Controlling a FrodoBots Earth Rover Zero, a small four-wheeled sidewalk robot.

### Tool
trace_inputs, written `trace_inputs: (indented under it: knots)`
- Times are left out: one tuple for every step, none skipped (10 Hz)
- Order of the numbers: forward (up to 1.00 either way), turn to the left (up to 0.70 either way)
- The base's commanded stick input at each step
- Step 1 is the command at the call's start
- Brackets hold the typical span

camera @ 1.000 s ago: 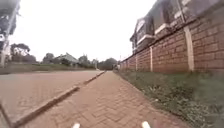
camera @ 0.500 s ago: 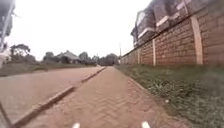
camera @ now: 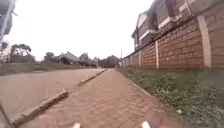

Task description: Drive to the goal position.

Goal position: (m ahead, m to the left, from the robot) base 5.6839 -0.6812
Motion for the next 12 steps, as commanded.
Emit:
trace_inputs:
  knots:
    - [0.7, 0.0]
    - [0.7, 0.0]
    - [0.7, 0.0]
    - [0.7, 0.0]
    - [0.7, 0.07]
    - [0.7, 0.12]
    - [0.7, 0.02]
    - [0.7, 0.01]
    - [0.7, 0.0]
    - [0.7, 0.0]
    - [0.7, 0.0]
    - [0.7, 0.04]
